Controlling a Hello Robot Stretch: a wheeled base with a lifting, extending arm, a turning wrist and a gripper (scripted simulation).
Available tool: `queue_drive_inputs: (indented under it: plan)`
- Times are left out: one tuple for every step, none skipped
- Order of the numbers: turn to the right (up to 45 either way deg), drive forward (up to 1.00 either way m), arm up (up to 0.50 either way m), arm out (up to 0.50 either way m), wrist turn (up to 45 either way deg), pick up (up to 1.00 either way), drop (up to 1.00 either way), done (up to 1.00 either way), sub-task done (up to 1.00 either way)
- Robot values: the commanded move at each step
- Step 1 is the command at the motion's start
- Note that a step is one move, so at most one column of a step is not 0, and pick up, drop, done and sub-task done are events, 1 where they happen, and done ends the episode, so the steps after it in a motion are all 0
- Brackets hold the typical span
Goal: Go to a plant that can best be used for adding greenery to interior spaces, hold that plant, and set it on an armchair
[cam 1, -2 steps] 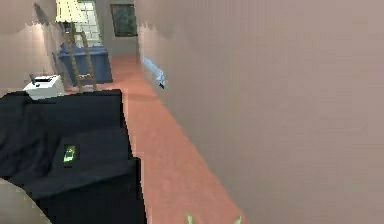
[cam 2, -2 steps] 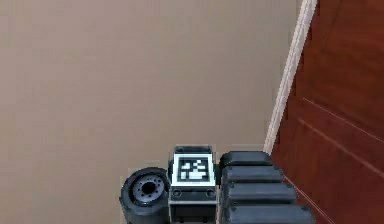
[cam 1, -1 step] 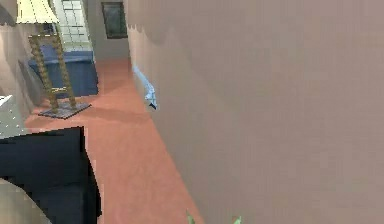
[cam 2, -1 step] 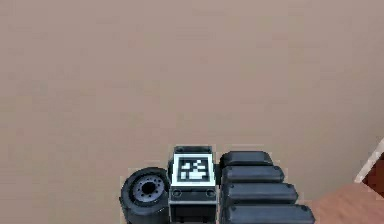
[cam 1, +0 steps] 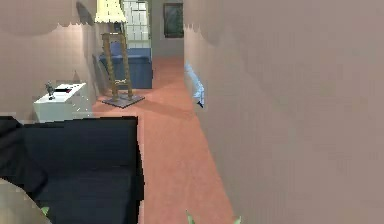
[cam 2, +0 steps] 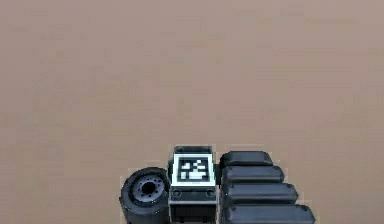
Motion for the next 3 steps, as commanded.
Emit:
queue_drive_inputs:
  plan:
    - [0.0, 0.85, 0.00, 0.00, 0.0, 0.00, 0.00, 0.00, 0.00]
    - [45.0, 0.00, 0.00, 0.00, 0.0, 0.00, 0.00, 0.00, 0.00]
    - [30.0, 0.00, 0.00, 0.00, 0.0, 0.00, 0.00, 0.00, 0.00]
